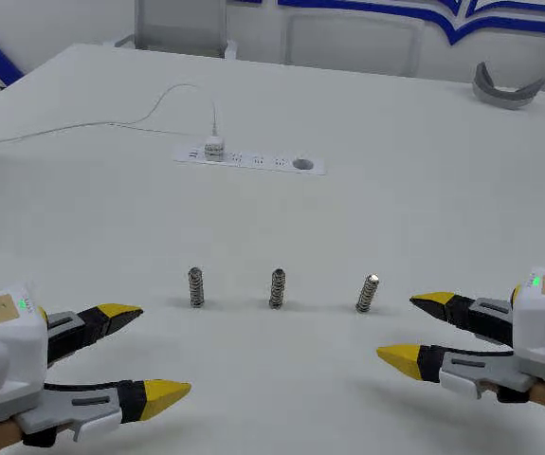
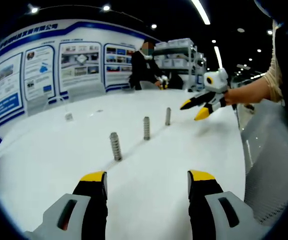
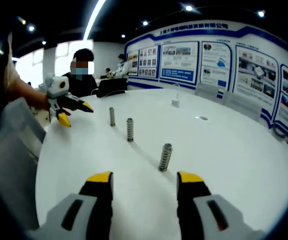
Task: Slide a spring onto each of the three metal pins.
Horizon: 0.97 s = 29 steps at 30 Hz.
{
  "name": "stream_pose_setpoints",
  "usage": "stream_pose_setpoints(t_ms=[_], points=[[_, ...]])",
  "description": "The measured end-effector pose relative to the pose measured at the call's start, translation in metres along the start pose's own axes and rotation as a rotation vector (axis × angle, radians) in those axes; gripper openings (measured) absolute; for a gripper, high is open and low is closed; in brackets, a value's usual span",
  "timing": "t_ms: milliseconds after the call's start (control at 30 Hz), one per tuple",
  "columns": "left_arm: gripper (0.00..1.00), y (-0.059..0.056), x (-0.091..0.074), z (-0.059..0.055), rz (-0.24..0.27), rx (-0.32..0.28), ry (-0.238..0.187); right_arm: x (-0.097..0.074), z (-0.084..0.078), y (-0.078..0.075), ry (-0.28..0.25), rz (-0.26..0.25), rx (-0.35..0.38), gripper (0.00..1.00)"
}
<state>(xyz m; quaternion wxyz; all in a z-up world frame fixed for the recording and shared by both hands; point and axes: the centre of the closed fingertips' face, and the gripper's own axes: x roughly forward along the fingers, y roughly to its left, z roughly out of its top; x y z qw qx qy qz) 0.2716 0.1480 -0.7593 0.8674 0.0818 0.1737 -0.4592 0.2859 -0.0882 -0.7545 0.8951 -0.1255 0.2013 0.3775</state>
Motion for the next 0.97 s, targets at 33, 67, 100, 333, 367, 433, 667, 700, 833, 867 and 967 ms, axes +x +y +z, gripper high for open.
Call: stream_pose_setpoints(t_ms=[33, 67, 100, 333, 367, 433, 667, 700, 833, 867, 967], points=[[0.66, 0.0004, -0.0007, -0.0006, 0.003, -0.002, 0.000, 0.0000, -0.0004, 0.0013, 0.002, 0.002, -0.004, 0.53], [0.66, 0.0008, -0.0017, -0.0018, 0.006, -0.004, 0.002, 0.0001, -0.0009, 0.0027, 0.005, 0.004, -0.009, 0.53], [0.66, 0.0008, -0.0023, -0.0025, 0.008, -0.006, 0.003, 0.0001, -0.0009, 0.0036, 0.005, 0.006, -0.011, 0.53], [0.68, 0.0022, -0.0058, -0.0062, 0.025, -0.014, 0.009, -0.0010, 0.0007, 0.0087, -0.004, 0.011, -0.018, 0.54], [0.68, 0.0025, -0.0061, -0.0063, 0.027, -0.015, 0.008, -0.0012, 0.0006, 0.0088, -0.004, 0.010, -0.018, 0.54], [0.68, 0.0034, -0.0067, -0.0068, 0.032, -0.016, 0.009, -0.0019, 0.0001, 0.0094, -0.005, 0.009, -0.017, 0.54], [0.69, 0.0038, -0.0068, -0.0073, 0.037, -0.021, 0.006, -0.0045, -0.0010, 0.0098, -0.014, -0.003, -0.002, 0.54], [0.69, 0.0035, -0.0066, -0.0073, 0.036, -0.021, 0.007, -0.0046, -0.0013, 0.0095, -0.015, -0.003, -0.001, 0.54], [0.70, 0.0035, -0.0061, -0.0064, 0.038, -0.022, 0.004, -0.0050, -0.0020, 0.0098, -0.012, -0.004, 0.000, 0.54], [0.70, 0.0038, -0.0061, -0.0063, 0.039, -0.022, 0.003, -0.0050, -0.0016, 0.0098, -0.013, -0.004, 0.000, 0.54], [0.70, 0.0040, -0.0062, -0.0068, 0.039, -0.022, 0.003, -0.0049, -0.0006, 0.0092, -0.017, -0.006, 0.002, 0.54]])
